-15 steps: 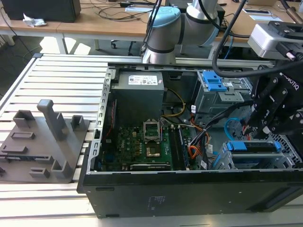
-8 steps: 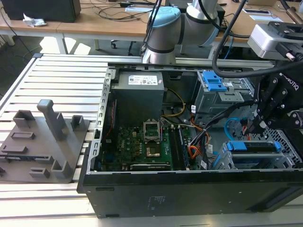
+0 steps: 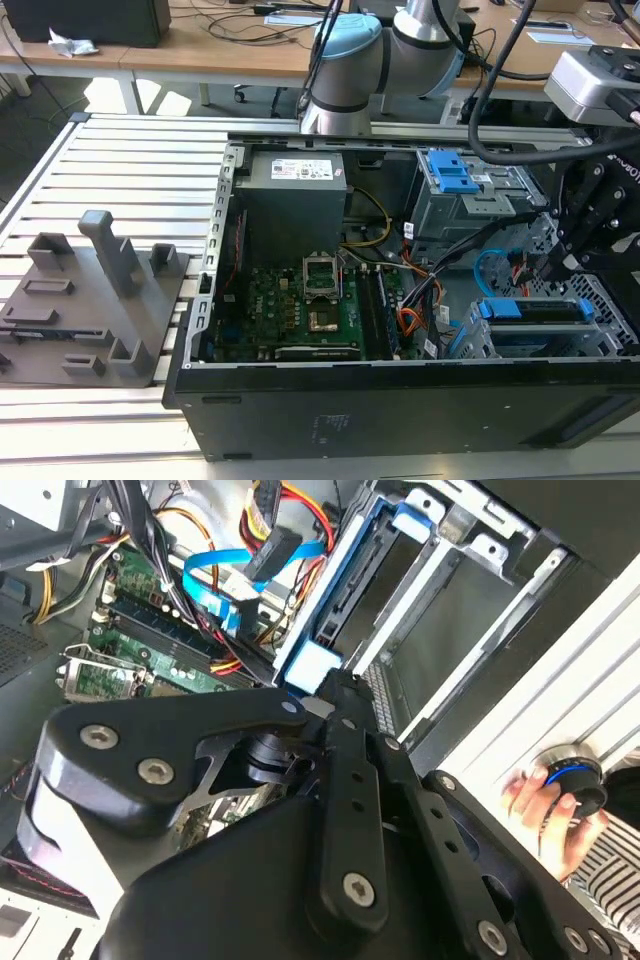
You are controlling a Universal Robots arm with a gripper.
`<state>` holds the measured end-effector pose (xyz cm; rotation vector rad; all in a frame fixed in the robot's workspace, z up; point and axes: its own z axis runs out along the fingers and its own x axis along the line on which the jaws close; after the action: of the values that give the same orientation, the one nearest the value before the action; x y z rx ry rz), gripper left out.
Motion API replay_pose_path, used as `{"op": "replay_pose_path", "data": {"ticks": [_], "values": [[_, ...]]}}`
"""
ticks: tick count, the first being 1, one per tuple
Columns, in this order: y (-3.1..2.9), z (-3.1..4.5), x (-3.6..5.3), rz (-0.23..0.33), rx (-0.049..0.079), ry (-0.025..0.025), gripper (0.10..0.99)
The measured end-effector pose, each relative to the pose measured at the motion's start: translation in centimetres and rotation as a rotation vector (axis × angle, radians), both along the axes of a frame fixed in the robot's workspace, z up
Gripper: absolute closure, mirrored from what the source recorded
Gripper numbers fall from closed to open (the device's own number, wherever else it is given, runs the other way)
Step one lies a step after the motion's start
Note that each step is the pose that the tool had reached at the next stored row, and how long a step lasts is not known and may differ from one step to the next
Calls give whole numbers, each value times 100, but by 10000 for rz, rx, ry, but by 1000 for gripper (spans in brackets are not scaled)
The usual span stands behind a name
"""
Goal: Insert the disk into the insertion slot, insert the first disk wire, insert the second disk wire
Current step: 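Insert the disk into the insertion slot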
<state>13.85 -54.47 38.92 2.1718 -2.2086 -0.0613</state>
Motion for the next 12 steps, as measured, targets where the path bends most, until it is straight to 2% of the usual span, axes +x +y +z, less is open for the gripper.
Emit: {"op": "replay_pose_path", "data": {"ticks": [6, 9, 12], "values": [[-1, -84, 18, -1, -3, 5, 980], [0, -176, 25, -1, -3, 5, 980], [0, -197, 58, -1, -3, 5, 980]]}}
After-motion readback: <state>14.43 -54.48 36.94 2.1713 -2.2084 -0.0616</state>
